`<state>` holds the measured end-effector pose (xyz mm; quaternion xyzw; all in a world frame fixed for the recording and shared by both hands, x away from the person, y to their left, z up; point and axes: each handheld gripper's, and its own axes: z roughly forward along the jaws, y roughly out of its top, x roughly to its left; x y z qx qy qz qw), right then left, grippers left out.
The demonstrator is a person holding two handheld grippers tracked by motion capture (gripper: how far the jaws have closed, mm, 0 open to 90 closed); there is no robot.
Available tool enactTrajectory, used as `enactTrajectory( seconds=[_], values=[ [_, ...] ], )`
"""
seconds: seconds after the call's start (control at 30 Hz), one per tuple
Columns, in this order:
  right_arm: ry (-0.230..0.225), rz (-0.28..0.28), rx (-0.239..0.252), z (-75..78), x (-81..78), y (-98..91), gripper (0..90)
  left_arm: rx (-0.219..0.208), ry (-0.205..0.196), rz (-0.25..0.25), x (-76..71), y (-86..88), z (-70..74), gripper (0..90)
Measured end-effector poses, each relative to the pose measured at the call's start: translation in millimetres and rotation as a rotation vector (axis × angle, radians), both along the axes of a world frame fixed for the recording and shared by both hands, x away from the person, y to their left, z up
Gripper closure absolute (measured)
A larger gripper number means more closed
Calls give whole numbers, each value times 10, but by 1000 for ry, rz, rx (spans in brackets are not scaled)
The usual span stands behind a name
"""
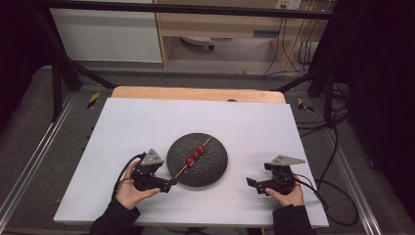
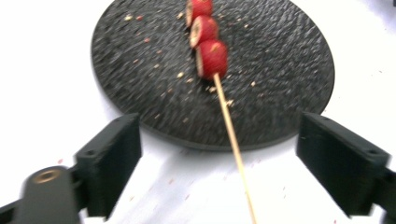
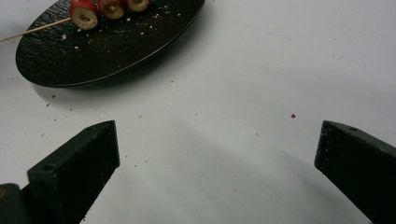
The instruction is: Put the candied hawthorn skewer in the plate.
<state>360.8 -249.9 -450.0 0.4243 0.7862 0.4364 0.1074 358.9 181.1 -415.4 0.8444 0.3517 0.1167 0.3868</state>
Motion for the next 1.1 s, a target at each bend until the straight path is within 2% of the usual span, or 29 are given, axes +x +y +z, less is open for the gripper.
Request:
enactTrajectory(
  seconds=[0.13,0.23,0.4,0.67,0.9,1.1],
  values=[
    [0,1,1,0,-5,4,6,19,-11,33,-43,186,-13,76],
    [-1,9,-7,-4,-4,2,5,-1,-18,49,-79,342,-43,71],
    [1,15,-14,-15,-3,10,6,-10,-40,81,-114,566,-116,69],
    [8,21,-19,-20,-12,16,6,-33,-33,91,-167,829,-301,69],
    [10,26,-28,-28,-15,20,6,-49,-35,112,-167,1001,-379,69],
    [16,29,-44,-47,-10,30,6,-42,-41,110,-166,1003,-387,70]
  ],
)
